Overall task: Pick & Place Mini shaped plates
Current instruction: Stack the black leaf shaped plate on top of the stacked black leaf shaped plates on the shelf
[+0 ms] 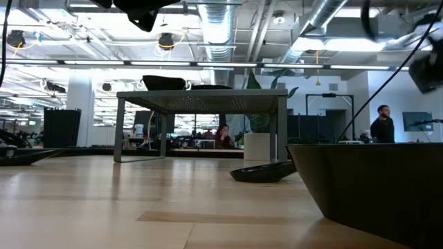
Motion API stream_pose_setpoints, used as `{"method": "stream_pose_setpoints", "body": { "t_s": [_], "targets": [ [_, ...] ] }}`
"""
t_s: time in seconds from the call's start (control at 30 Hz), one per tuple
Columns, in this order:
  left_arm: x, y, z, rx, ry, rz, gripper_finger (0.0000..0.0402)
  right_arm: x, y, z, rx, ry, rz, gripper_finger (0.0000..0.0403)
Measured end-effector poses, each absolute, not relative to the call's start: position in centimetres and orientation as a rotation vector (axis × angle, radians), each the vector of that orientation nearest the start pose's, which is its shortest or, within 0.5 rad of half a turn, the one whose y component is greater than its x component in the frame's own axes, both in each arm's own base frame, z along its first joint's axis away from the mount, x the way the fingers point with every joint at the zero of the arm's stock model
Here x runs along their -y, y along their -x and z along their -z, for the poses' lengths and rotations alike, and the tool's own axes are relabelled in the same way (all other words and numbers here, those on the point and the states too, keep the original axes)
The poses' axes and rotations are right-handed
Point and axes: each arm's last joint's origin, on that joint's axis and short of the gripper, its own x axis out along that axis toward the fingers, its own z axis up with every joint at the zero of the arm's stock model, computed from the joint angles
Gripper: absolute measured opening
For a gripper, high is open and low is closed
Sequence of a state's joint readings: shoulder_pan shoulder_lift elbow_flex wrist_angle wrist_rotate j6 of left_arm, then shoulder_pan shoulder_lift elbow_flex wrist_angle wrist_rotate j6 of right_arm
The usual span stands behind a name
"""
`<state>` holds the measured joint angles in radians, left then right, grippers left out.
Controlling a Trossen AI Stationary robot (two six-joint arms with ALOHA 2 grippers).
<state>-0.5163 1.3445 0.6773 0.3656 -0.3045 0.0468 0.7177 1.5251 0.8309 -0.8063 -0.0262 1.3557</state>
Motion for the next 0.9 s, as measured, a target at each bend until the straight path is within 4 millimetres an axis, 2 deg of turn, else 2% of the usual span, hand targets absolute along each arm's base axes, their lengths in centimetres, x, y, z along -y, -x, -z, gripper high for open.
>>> {"method": "stream_pose_setpoints", "body": {
  "t_s": [0.2,0.43,0.53,0.67,0.8,0.9],
  "targets": [
    [13.6,-24.8,-22.8,-0.249,-0.275,0.379,0.0085,-17.8,-20.5,-19.9,-1.388,-0.302,0.056,0.0003],
    [13.1,-25.2,-23.4,-0.175,-0.351,0.375,0.0106,-18.0,-22.9,-23.6,-1.066,0.166,-0.045,0.0002],
    [12.7,-25.8,-23.4,-0.150,-0.340,0.381,0.0129,-17.5,-24.3,-24.1,-0.970,0.284,-0.085,0.0002],
    [12.3,-27.2,-22.5,-0.116,-0.329,0.380,0.0161,-16.3,-27.0,-24.4,-0.856,0.327,-0.122,0.0001],
    [11.8,-28.5,-20.9,-0.123,-0.348,0.353,0.0174,-14.9,-29.3,-23.8,-0.822,0.361,-0.193,0.0001],
    [11.5,-29.2,-19.9,-0.141,-0.373,0.340,0.0171,-14.2,-30.5,-22.5,-0.856,0.388,-0.233,0.0001]
  ]
}}
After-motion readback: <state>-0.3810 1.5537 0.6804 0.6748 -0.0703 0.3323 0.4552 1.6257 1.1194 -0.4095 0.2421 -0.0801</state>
